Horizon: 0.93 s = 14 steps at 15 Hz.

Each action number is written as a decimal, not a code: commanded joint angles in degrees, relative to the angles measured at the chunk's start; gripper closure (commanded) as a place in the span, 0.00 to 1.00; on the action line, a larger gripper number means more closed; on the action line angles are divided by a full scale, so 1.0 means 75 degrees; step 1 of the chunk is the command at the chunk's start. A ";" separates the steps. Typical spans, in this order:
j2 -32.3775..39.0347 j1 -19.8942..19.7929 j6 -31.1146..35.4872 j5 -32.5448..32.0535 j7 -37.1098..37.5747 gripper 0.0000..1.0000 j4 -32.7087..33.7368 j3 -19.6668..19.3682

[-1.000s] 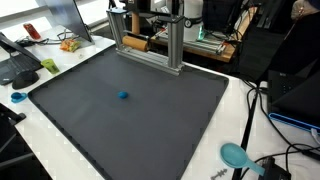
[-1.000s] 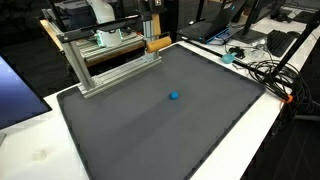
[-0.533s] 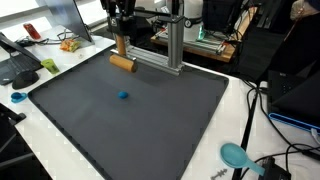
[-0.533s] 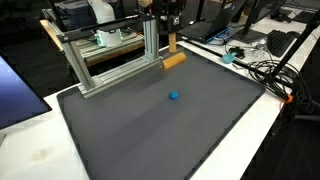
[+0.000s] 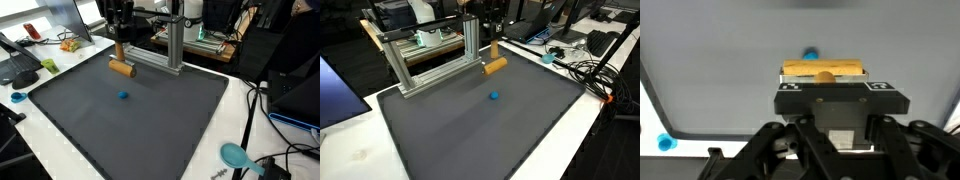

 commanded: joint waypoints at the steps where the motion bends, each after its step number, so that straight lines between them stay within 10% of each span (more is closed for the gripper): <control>1: 0.0449 0.0055 0.0401 0.0003 0.0232 0.78 0.0262 -0.0103; 14: 0.1851 0.0055 0.1099 0.0253 0.0368 0.78 0.0730 -0.0261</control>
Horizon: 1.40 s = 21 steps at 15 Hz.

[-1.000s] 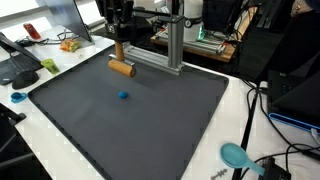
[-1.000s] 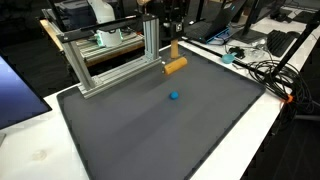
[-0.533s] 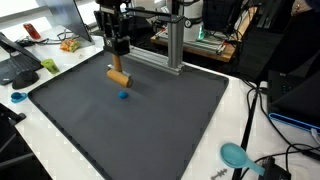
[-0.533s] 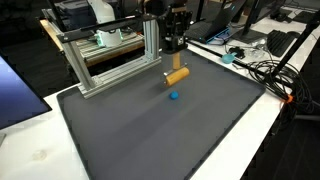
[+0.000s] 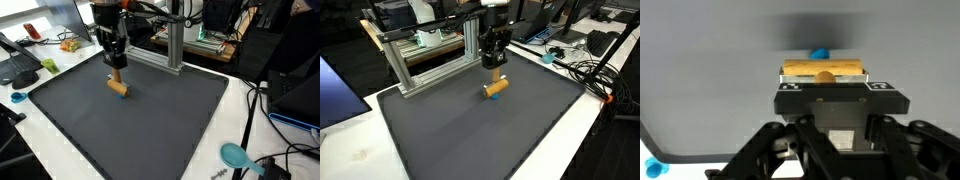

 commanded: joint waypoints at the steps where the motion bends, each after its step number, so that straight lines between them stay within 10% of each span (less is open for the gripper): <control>1: 0.0228 0.0055 -0.0038 0.0236 0.0015 0.78 0.0276 -0.0032; 21: 0.0780 0.0110 -0.0549 0.0319 0.0006 0.78 0.0689 -0.0003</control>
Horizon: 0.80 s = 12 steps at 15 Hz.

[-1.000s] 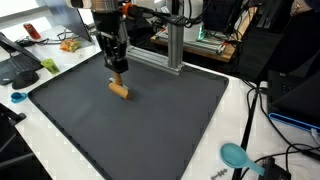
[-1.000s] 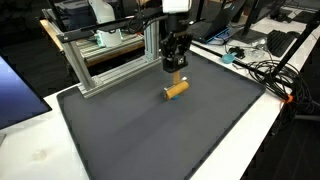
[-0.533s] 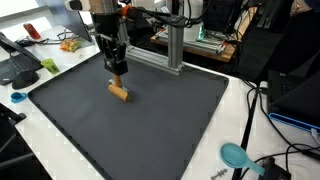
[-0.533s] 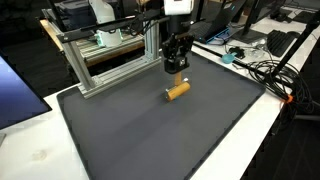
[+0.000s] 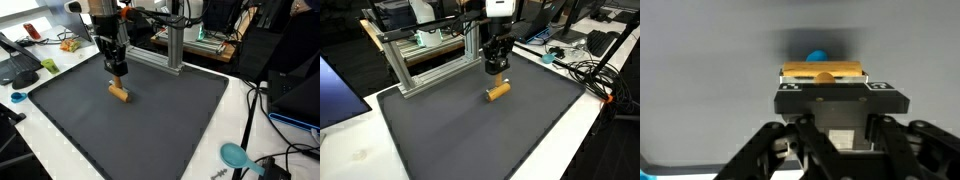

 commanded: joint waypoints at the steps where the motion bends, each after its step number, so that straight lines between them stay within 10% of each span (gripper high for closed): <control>1: 0.0189 0.0068 -0.0387 0.0178 0.0009 0.78 0.0180 -0.0026; 12: 0.0376 0.0105 -0.0436 0.0148 0.0069 0.78 0.0256 -0.0038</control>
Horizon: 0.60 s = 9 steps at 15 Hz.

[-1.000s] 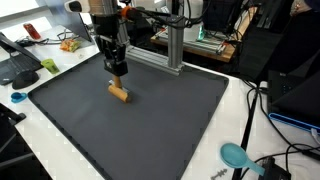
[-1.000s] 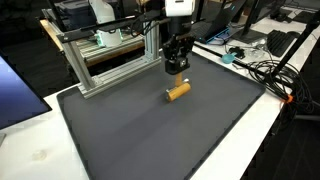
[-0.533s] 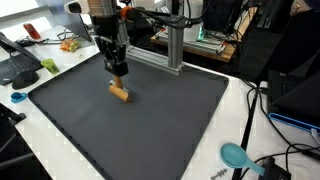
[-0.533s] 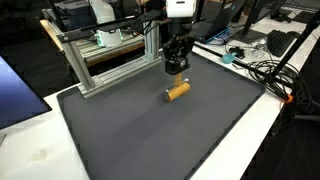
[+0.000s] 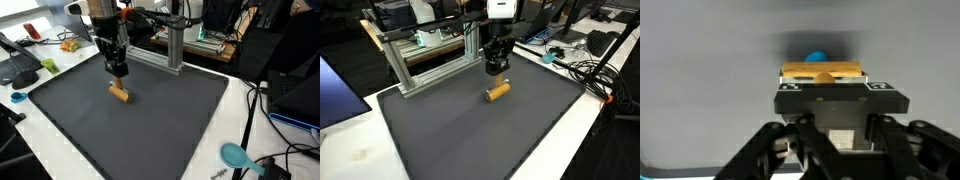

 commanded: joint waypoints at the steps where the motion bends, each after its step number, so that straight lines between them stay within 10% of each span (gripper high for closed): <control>1: 0.0278 0.0080 -0.0304 0.0149 0.0072 0.78 0.0119 -0.0041; 9: 0.0358 0.0098 -0.0512 0.0177 0.0038 0.78 0.0177 -0.0010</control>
